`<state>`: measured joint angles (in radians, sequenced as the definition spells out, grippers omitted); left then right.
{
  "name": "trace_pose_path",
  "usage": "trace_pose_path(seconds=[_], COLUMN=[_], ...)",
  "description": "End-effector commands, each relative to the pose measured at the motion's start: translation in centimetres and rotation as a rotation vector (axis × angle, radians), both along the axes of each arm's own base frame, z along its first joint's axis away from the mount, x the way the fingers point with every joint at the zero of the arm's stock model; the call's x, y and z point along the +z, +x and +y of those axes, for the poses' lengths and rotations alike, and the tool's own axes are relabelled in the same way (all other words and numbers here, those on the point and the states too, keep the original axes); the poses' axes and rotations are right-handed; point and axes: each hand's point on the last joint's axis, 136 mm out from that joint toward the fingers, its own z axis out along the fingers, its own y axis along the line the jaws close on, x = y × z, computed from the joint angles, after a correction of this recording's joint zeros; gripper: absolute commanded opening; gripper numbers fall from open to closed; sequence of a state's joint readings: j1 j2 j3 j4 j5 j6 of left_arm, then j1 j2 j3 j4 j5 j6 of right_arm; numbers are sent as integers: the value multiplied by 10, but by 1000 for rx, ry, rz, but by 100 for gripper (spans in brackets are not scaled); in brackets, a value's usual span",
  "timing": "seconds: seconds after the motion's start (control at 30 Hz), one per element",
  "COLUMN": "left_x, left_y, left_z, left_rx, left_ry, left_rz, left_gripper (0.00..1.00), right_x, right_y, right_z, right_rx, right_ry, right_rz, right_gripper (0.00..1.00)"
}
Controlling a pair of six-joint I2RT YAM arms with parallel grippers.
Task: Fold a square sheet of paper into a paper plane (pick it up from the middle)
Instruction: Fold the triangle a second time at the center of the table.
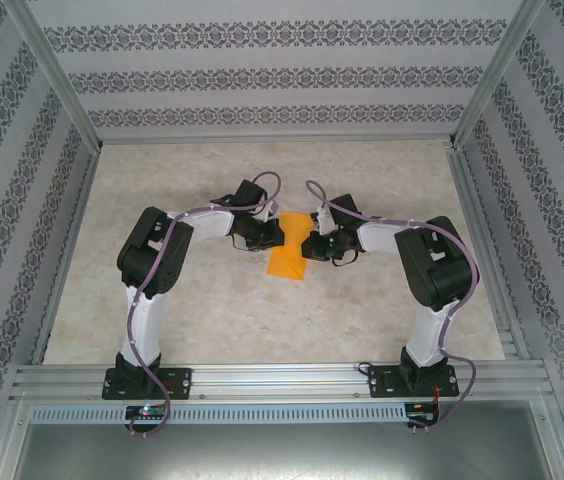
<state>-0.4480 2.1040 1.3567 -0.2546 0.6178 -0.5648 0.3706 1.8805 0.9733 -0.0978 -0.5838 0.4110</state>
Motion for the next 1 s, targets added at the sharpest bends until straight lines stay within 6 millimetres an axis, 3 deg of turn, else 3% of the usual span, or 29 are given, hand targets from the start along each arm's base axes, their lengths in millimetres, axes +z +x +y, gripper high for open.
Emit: trace_pose_path(seconds=[0.0,0.23,0.4,0.7,0.97], left_x=[-11,34,47,19,-9], left_y=[10,8,-6,-20,-25], left_z=[21,1,-18,-40,-30], left_rx=[29,-1,-50,-102,-116], left_ry=[75,-29,-61,-62,25], left_rz=[3,-41,-47,3,37], left_gripper=[11,11,11,11,11], right_x=[-35,-24,-18,-8,-1], right_y=[-19,-16,-14,-13,-11], right_z=[-27,-23,-21,-16,-14], right_rx=[-18,-14,-12,0,-1], right_ry=[-149,-123,-112,-103,-94], right_rz=[99,80,68,53,38], right_gripper=[0,0,0,0,0])
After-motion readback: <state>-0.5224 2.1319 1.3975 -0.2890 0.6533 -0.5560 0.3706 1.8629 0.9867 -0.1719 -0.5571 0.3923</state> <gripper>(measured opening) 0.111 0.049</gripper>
